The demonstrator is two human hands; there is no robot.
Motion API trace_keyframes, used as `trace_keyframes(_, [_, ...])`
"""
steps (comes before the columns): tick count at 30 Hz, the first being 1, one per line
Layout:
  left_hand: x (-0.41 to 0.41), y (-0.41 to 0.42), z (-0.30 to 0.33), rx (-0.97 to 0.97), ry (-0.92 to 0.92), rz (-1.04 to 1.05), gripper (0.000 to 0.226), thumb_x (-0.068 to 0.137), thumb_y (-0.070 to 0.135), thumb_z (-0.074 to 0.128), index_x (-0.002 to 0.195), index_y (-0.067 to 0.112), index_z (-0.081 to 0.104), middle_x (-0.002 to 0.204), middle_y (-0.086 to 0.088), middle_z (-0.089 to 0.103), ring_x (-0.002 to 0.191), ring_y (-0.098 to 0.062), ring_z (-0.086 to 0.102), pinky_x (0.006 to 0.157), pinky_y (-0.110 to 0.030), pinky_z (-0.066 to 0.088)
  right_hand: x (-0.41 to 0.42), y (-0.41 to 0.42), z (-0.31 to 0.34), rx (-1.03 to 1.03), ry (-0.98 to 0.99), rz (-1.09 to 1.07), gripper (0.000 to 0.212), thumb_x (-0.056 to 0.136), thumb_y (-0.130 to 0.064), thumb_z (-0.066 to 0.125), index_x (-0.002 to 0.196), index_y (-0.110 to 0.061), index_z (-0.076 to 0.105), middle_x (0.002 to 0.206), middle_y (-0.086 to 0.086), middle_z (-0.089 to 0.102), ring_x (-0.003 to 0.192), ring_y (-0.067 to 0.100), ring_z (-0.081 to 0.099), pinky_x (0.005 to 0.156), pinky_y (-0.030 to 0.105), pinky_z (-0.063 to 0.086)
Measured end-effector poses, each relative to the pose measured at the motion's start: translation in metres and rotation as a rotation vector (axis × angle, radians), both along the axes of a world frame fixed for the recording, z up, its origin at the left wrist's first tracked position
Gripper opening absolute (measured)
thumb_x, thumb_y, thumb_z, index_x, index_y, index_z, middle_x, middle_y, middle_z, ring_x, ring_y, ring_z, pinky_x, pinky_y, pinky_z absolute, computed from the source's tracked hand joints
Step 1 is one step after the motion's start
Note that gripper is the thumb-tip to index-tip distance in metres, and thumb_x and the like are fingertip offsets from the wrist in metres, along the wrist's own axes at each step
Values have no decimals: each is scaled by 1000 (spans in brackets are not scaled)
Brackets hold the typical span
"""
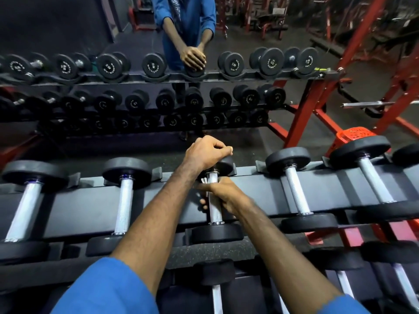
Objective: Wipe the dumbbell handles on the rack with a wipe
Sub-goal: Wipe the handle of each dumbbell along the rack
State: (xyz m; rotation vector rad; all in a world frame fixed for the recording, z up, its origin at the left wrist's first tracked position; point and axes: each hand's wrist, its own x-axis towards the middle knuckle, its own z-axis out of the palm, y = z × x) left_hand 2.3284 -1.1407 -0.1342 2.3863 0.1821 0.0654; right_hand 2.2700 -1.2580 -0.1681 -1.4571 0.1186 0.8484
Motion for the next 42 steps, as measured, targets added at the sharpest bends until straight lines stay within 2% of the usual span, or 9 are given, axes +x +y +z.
trace_keyframes(9, [0, -2, 0, 16, -3, -9, 24, 84, 69, 64, 87, 51, 80, 88, 17, 78, 96, -13, 70, 91, -38, 58, 5, 3, 4, 4, -60, -145, 6, 90, 3, 61, 95, 7, 63, 79, 29, 59, 56, 33, 61, 64, 48, 57])
trace_keyframes(15, [1, 0, -2, 3, -17, 0, 24, 85, 68, 65, 87, 50, 80, 88, 16, 77, 94, -14, 70, 91, -37, 57, -17, -23, -3, -73, 26, 88, 17, 85, 0, 71, 101, 6, 68, 93, 35, 72, 82, 41, 71, 78, 53, 64])
trace_keyframes(22, [1, 0, -3, 12, -17, 4, 28, 84, 70, 64, 88, 48, 81, 88, 17, 77, 95, -13, 70, 92, -38, 58, 2, -14, 10, -89, -106, -46, 25, 87, 3, 74, 108, 14, 67, 93, 37, 70, 57, 31, 72, 51, 33, 59])
trace_keyframes(25, [1, 1, -4, 6, -20, 4, 28, 85, 69, 65, 88, 47, 81, 87, 18, 77, 96, -13, 69, 93, -38, 57, -12, -27, -3, -197, -86, 113, 25, 84, -4, 80, 101, 9, 68, 88, 27, 75, 73, 38, 77, 67, 39, 61])
trace_keyframes(27, [1, 0, -3, 3, -26, -3, 28, 83, 69, 64, 87, 48, 80, 85, 18, 76, 95, -12, 69, 93, -38, 57, -17, -36, -11, -288, -110, 238, 54, 68, -23, 95, 105, 8, 71, 97, 24, 78, 98, 44, 75, 85, 48, 56])
trace_keyframes(30, [1, -2, -3, 6, -23, -4, 26, 84, 68, 65, 86, 47, 81, 83, 18, 76, 93, -12, 69, 91, -38, 58, -7, -37, -15, -237, -92, 210, 74, 49, -37, 105, 104, 2, 74, 106, 28, 75, 104, 44, 72, 93, 56, 53])
trace_keyframes(33, [0, 0, -2, 4, -34, 16, 27, 84, 69, 66, 87, 46, 81, 85, 16, 76, 94, -14, 70, 90, -37, 58, -8, -35, 8, -189, -97, 122, 44, 71, -29, 96, 100, -1, 78, 102, 23, 78, 103, 42, 75, 70, 36, 62])
trace_keyframes(35, [0, 1, -2, -7, -25, 18, 27, 85, 68, 67, 88, 45, 81, 87, 16, 77, 95, -14, 70, 91, -37, 58, -18, -43, 15, -182, -99, 145, 15, 82, -21, 87, 89, -8, 81, 99, 18, 79, 84, 26, 78, 57, 21, 53])
trace_keyframes(42, [1, -3, -3, 10, -29, 11, 25, 83, 66, 67, 85, 45, 81, 85, 17, 76, 93, -13, 70, 90, -36, 57, -19, -64, 6, -161, -210, -56, 14, 94, 0, 61, 96, -12, 68, 72, 2, 66, 54, 6, 60, 71, 33, 58])
